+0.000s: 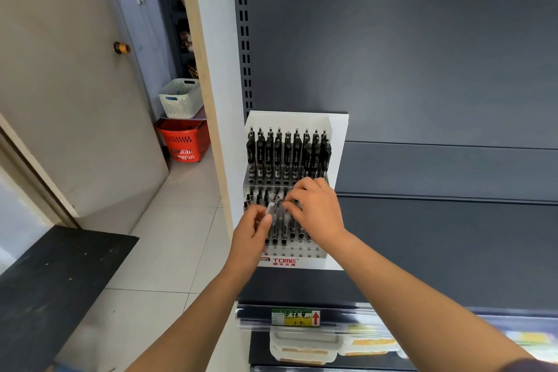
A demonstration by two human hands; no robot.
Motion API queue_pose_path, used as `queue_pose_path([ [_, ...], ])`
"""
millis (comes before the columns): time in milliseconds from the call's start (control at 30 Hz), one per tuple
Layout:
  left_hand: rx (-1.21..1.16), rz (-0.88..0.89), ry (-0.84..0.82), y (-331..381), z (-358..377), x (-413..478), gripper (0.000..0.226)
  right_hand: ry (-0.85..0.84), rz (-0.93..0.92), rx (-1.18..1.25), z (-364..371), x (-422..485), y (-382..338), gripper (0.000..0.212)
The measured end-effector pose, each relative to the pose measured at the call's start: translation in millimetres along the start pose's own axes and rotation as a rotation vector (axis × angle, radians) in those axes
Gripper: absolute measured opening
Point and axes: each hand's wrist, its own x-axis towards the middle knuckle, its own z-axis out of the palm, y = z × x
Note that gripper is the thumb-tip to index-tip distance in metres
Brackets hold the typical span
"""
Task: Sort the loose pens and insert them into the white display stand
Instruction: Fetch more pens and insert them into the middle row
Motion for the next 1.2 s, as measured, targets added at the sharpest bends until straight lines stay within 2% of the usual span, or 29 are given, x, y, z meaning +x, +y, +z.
queue_pose_path([
  [133, -0.015, -0.007, -0.001, 2.4, 2.9, -0.9, 0.012, -0.05, 0.026, 0.032, -7.0, 0.8, 0.6, 0.021],
  [333, 0.056, 0.03, -0.048, 7.7, 13.8, -0.7, 0.009, -0.089, 0.249, 0.5, -24.7, -3.8, -4.1, 0.02],
  [567, 0.101, 0.049, -0.105, 17.3, 23.8, -2.4, 0.012, -0.109, 0.306, 0.717, -39.1, -15.5, -1.7, 0.015],
  [700, 0.294, 0.179, -0.061, 22.0, 18.7, 3.0, 0.02, -0.047, 0.318, 0.62, -46.7, -14.3, 5.7, 0.014],
  [833, 0.66, 0.405, 0.059, 27.4, 8.8, 14.0, 0.019, 0.059, 0.338, 0.562, -51.6, -9.7, 10.5, 0.014],
  [1000, 0.868, 0.371, 0.016, 28.1, 5.8, 26.4, 0.027, 0.029, 0.317, 0.474, -39.2, -10.2, 7.3, 0.014],
  [1200, 0.848, 0.353, 0.003, 20.9, 4.2, 30.3, 0.022, -0.099, 0.165, 0.187, -20.1, -9.7, 1.7, 0.015],
])
